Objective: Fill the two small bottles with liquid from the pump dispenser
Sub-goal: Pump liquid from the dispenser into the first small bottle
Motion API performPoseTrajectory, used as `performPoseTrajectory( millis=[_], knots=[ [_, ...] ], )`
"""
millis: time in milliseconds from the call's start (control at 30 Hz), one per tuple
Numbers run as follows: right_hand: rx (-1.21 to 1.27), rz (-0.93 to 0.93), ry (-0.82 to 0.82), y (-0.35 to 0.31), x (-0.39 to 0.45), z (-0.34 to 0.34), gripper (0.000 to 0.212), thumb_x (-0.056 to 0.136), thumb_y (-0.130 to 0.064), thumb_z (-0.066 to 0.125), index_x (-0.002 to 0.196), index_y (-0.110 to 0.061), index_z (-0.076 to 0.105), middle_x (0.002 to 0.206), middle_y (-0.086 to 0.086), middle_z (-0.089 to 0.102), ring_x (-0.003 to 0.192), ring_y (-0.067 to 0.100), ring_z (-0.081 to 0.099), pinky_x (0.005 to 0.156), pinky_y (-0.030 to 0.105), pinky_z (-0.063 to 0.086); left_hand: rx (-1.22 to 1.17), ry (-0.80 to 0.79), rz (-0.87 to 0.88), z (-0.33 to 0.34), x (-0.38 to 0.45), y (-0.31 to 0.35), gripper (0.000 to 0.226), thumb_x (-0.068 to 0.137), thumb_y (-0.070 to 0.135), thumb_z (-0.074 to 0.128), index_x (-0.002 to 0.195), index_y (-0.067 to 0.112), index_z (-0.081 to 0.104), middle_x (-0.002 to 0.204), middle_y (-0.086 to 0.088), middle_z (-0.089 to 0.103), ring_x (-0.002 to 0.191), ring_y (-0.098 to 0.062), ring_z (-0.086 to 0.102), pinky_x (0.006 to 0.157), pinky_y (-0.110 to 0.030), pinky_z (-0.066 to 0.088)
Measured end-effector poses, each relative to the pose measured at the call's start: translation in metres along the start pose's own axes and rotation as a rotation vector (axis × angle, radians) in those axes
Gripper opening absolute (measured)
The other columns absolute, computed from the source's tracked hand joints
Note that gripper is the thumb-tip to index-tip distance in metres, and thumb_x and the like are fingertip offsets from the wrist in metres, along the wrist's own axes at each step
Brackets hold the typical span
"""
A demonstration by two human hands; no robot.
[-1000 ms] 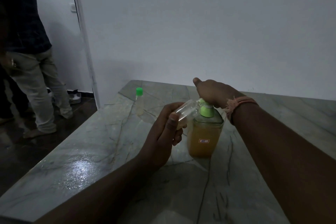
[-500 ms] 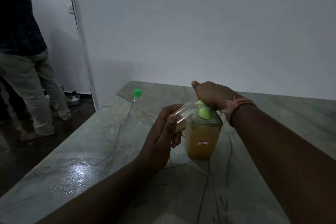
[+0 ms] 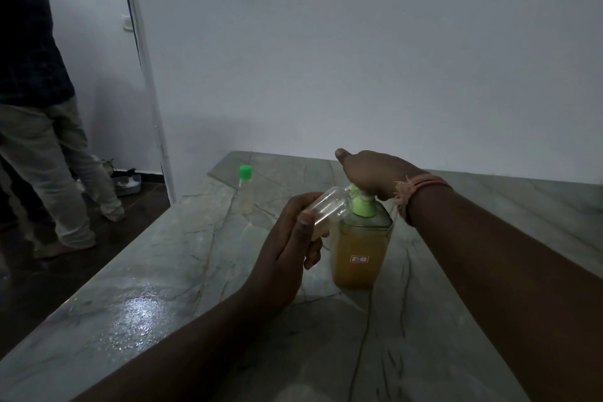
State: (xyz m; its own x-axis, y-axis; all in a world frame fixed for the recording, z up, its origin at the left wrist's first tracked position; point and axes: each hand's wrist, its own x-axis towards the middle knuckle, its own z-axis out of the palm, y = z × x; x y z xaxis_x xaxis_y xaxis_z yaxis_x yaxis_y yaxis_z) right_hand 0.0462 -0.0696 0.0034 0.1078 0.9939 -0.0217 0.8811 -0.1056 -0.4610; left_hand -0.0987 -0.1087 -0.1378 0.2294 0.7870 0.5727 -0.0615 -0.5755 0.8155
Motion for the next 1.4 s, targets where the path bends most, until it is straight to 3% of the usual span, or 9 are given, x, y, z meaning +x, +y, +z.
performPoseTrajectory(
  millis=[133,267,367,533,633,700,833,1000,1400],
  knots=[
    [-0.057,-0.060,-0.018,0.000,0.000,-0.003,0.050,0.107,-0.049,0.013,0.071,-0.025,0.037,0.082,0.011,0.050,0.060,0.012,0.031,0.062,0.027,0.030,0.004,-0.006,0.009,0.001,0.000,0.002,0.049,0.099,0.051,0.036,0.132,0.019,0.052,0.082,0.002,0.059,0.062,-0.015,0.052,0.054,-0.034,0.044],
    [-0.071,-0.042,-0.042,0.002,-0.004,0.000,0.043,0.110,-0.024,0.017,0.141,-0.026,0.048,0.137,0.021,0.050,0.105,0.028,0.053,0.087,0.032,0.036,-0.001,-0.001,-0.001,0.000,0.002,0.000,0.049,0.099,0.051,0.036,0.132,0.019,0.052,0.080,0.002,0.059,0.062,-0.015,0.052,0.054,-0.034,0.044],
    [0.045,0.003,-0.003,-0.001,-0.004,0.003,0.036,0.110,-0.019,0.019,0.085,-0.035,0.038,0.103,0.016,0.044,0.072,0.021,0.045,0.079,0.028,0.035,0.007,-0.007,-0.009,0.000,0.001,0.001,0.049,0.099,0.052,0.035,0.132,0.019,0.052,0.081,0.004,0.060,0.062,-0.015,0.052,0.055,-0.033,0.044],
    [0.033,0.069,-0.013,0.004,-0.002,-0.007,0.073,0.104,-0.058,0.016,0.112,-0.002,0.064,0.062,0.002,0.046,0.055,0.014,0.039,0.051,0.025,0.029,0.014,-0.034,-0.034,0.001,-0.002,0.006,0.051,0.094,0.057,0.042,0.133,0.026,0.050,0.086,0.004,0.061,0.066,-0.012,0.054,0.057,-0.027,0.048],
    [0.205,0.098,0.016,0.004,0.002,-0.014,0.079,0.104,-0.057,0.019,0.095,-0.001,0.074,0.038,-0.001,0.053,0.047,0.018,0.044,0.047,0.026,0.034,0.020,-0.037,-0.041,0.000,-0.001,0.005,0.045,0.093,0.056,0.047,0.132,0.032,0.051,0.091,0.003,0.063,0.069,-0.011,0.056,0.059,-0.025,0.049],
    [0.253,0.087,0.057,0.005,0.003,-0.017,0.069,0.106,-0.047,0.023,0.086,-0.003,0.072,0.051,0.003,0.060,0.050,0.019,0.046,0.049,0.025,0.036,0.030,-0.040,-0.034,0.000,0.000,0.005,0.037,0.097,0.051,0.049,0.130,0.035,0.052,0.093,0.004,0.063,0.070,-0.010,0.057,0.059,-0.024,0.050],
    [0.144,0.045,0.109,0.007,0.014,-0.008,0.037,0.104,-0.017,0.030,0.132,-0.009,0.054,0.114,0.018,0.063,0.097,0.032,0.060,0.078,0.032,0.049,0.040,-0.030,-0.020,0.001,0.001,0.004,0.040,0.094,0.054,0.049,0.129,0.035,0.053,0.094,0.006,0.063,0.071,-0.008,0.058,0.060,-0.023,0.049],
    [0.085,0.057,0.210,0.010,0.016,0.002,0.047,0.096,-0.024,0.039,0.140,-0.035,0.052,0.121,0.011,0.059,0.094,0.031,0.054,0.074,0.034,0.043,0.064,-0.009,-0.025,0.001,0.004,0.002,0.042,0.094,0.054,0.050,0.129,0.031,0.054,0.089,0.009,0.064,0.069,-0.007,0.059,0.058,-0.022,0.047],
    [0.041,0.080,0.268,0.006,0.014,0.000,0.037,0.099,-0.048,0.047,0.112,-0.017,0.063,0.121,0.013,0.065,0.108,0.033,0.061,0.082,0.034,0.042,0.119,0.004,-0.041,0.000,0.003,0.003,0.043,0.093,0.059,0.046,0.127,0.035,0.052,0.089,0.012,0.065,0.069,-0.008,0.061,0.058,-0.022,0.048]
  ],
)
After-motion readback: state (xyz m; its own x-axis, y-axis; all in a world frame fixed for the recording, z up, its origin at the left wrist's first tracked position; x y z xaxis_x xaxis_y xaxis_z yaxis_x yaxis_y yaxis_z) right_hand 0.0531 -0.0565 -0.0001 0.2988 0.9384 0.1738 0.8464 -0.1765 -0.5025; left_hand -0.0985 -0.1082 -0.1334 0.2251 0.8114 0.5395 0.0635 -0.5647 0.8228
